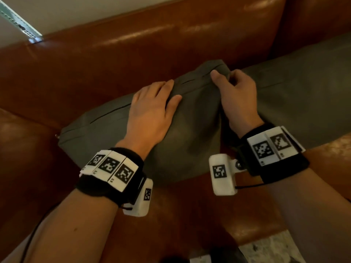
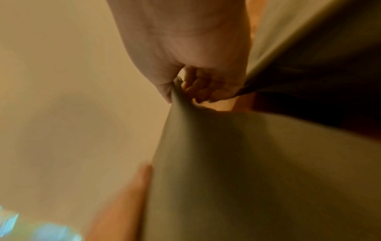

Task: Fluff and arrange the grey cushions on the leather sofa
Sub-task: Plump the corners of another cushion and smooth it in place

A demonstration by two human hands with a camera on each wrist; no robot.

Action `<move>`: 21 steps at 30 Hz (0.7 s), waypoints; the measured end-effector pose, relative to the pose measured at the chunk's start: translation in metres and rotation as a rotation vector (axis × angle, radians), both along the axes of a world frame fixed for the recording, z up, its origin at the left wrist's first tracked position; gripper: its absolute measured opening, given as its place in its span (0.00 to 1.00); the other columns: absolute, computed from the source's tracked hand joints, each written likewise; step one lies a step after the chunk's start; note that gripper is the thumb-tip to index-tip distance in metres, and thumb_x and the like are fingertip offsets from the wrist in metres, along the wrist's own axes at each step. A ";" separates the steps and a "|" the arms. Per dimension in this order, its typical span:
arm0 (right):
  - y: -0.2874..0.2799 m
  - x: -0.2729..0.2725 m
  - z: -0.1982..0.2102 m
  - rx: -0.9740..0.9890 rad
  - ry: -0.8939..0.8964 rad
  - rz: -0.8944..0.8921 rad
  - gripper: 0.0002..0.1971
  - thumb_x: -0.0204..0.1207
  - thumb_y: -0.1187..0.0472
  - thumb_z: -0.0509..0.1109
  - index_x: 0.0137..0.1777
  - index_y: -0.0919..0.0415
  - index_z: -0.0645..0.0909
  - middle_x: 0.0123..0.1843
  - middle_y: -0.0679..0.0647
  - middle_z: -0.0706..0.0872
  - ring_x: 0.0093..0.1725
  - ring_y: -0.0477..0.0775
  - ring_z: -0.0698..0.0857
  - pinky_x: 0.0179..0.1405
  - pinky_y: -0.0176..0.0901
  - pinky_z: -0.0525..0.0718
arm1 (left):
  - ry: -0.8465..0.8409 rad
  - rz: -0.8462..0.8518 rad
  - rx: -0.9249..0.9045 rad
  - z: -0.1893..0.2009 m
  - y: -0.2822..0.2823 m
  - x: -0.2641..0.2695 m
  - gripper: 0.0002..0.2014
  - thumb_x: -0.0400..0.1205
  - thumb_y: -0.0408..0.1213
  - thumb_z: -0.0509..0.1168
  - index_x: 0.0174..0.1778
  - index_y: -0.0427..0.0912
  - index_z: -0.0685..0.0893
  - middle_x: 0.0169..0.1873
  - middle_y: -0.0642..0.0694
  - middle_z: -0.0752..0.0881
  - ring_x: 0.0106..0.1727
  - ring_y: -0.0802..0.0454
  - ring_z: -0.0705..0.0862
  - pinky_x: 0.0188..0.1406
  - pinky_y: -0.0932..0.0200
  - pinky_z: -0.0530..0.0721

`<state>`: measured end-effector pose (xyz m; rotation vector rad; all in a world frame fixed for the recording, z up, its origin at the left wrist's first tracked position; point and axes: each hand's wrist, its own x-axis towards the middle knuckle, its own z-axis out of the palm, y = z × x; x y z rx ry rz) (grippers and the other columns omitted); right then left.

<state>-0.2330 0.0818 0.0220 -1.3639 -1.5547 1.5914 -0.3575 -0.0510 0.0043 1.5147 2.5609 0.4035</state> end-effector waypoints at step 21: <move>-0.005 0.020 -0.010 -0.556 0.150 -0.204 0.23 0.78 0.45 0.71 0.64 0.61 0.81 0.57 0.60 0.90 0.56 0.61 0.89 0.59 0.57 0.86 | 0.075 0.135 -0.122 -0.011 -0.056 0.000 0.31 0.86 0.60 0.38 0.84 0.51 0.59 0.82 0.45 0.64 0.84 0.46 0.59 0.83 0.44 0.50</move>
